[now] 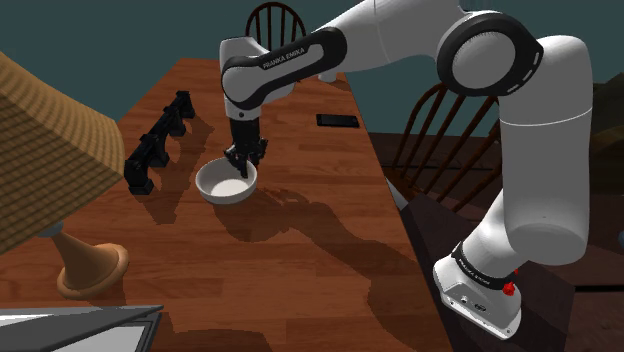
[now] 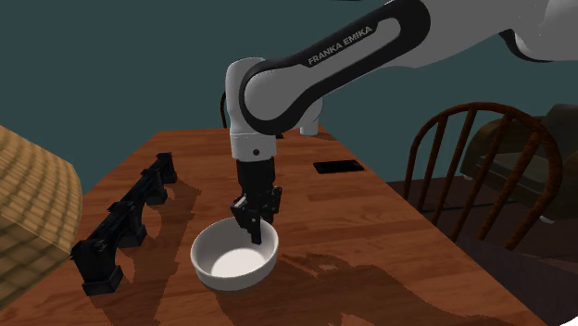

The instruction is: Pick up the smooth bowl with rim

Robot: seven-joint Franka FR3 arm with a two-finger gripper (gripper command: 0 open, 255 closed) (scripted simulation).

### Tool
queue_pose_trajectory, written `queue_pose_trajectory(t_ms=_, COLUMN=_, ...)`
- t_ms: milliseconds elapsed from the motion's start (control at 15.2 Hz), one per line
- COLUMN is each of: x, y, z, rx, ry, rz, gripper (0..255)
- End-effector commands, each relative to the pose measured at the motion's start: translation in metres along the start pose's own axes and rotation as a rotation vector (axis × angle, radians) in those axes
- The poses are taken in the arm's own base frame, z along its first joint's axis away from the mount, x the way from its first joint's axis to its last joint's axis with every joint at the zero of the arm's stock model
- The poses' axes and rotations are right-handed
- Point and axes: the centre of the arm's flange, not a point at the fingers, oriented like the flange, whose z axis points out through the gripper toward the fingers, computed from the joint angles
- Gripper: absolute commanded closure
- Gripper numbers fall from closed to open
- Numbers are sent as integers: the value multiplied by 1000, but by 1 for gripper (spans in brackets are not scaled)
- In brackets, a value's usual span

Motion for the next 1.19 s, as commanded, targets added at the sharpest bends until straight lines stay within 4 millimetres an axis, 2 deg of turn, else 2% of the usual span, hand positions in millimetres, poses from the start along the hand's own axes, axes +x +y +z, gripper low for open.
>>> queue_pose_trajectory(t_ms=0, x=0, y=0, z=0, rx=0, ry=0, rz=0, gripper=255)
queue_pose_trajectory(t_ms=462, x=0, y=0, z=2, rx=0, ry=0, rz=0, gripper=255)
queue_pose_trajectory(t_ms=1122, x=-9, y=-8, z=-50, rx=0, ry=0, rz=0, gripper=255)
